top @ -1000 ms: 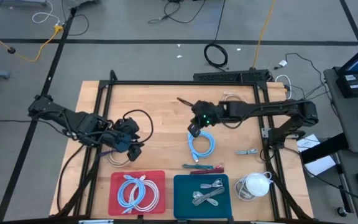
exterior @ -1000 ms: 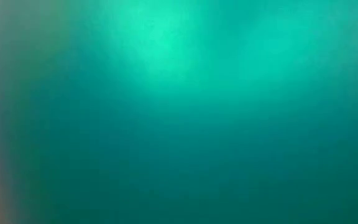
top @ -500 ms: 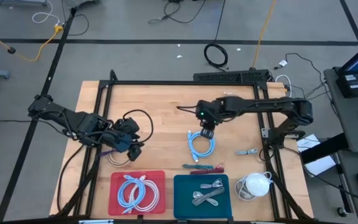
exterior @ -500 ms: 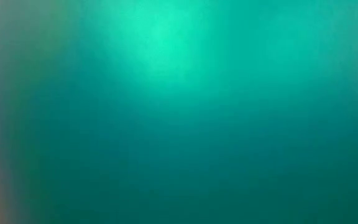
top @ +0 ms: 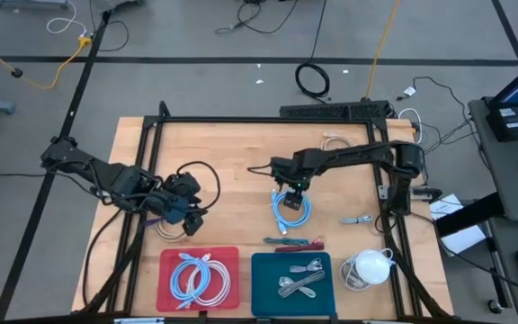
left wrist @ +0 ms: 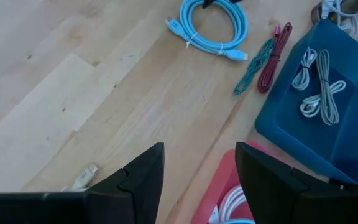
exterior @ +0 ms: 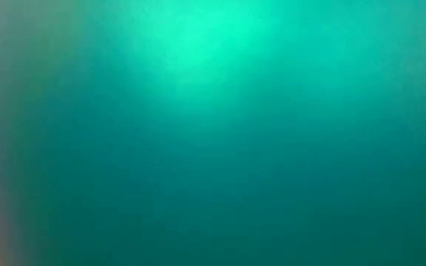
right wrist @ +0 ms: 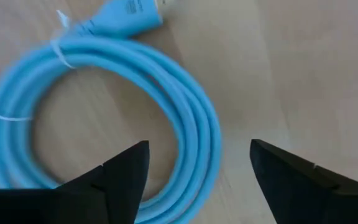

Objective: Pick & Place USB Port
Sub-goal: Put the sky blue HDMI cable into the red bin

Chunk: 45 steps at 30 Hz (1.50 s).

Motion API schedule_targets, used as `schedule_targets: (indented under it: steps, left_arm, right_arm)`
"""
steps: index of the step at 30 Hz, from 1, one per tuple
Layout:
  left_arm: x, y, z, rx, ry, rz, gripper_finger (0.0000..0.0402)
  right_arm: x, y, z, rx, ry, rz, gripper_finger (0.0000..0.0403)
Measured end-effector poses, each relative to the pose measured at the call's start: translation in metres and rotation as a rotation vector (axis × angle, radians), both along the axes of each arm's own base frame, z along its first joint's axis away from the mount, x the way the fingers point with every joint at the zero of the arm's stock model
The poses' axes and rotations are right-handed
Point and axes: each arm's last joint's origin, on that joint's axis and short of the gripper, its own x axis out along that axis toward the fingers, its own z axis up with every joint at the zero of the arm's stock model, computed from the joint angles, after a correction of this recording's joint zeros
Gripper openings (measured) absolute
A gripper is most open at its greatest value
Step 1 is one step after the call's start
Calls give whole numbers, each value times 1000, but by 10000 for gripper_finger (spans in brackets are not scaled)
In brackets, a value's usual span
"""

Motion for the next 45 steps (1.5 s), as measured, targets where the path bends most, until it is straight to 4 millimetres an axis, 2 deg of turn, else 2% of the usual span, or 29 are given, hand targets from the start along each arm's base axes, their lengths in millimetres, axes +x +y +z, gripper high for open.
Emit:
schedule_targets:
  steps: [6, 10, 14, 18, 19, 24, 27, 29, 32, 35, 39, 41, 45]
  left_arm:
    - [-3, -5, 0, -4, -7, 15, 200]
    - [-5, -8, 0, -4, -10, 32, 200]
    - [-7, -10, -1, -2, -11, 41, 200]
    - [-7, -10, 0, 4, -16, 46, 200]
    - [-7, -10, 0, 5, -17, 47, 200]
    - [-6, -10, 0, 17, -25, 58, 200]
    - [-6, -9, 0, 25, -32, 71, 200]
    - [-6, -9, 0, 30, -38, 83, 200]
    - [-6, -6, 0, 37, -45, 114, 200]
    - [-4, -2, 0, 37, -48, 149, 200]
    - [-5, 3, 0, 28, -56, 213, 200]
    - [-7, 5, 1, 21, -59, 255, 200]
    - [-20, 11, 8, -4, -93, 322, 200]
  right_arm:
    - [7, 10, -23, 10, 55, 33, 277]
    - [9, 14, -31, 3, 73, 31, 258]
    - [10, 16, -32, -25, 78, 11, 185]
    - [11, 16, -33, -24, 68, -24, 53]
    - [11, 15, -33, -24, 66, -24, 33]
    - [11, 14, -30, -57, 59, -52, 29]
    - [7, 9, -13, -93, 9, -77, 29]
    - [7, 0, 7, -118, -64, -155, 29]
    - [9, -13, 63, -107, -278, -295, 29]
    - [11, -12, 116, -31, -534, -352, 29]
    - [12, 0, 177, 95, -827, -349, 29]
    - [10, 12, 201, 147, -915, -330, 29]
    - [13, 50, 222, 236, -967, -237, 29]
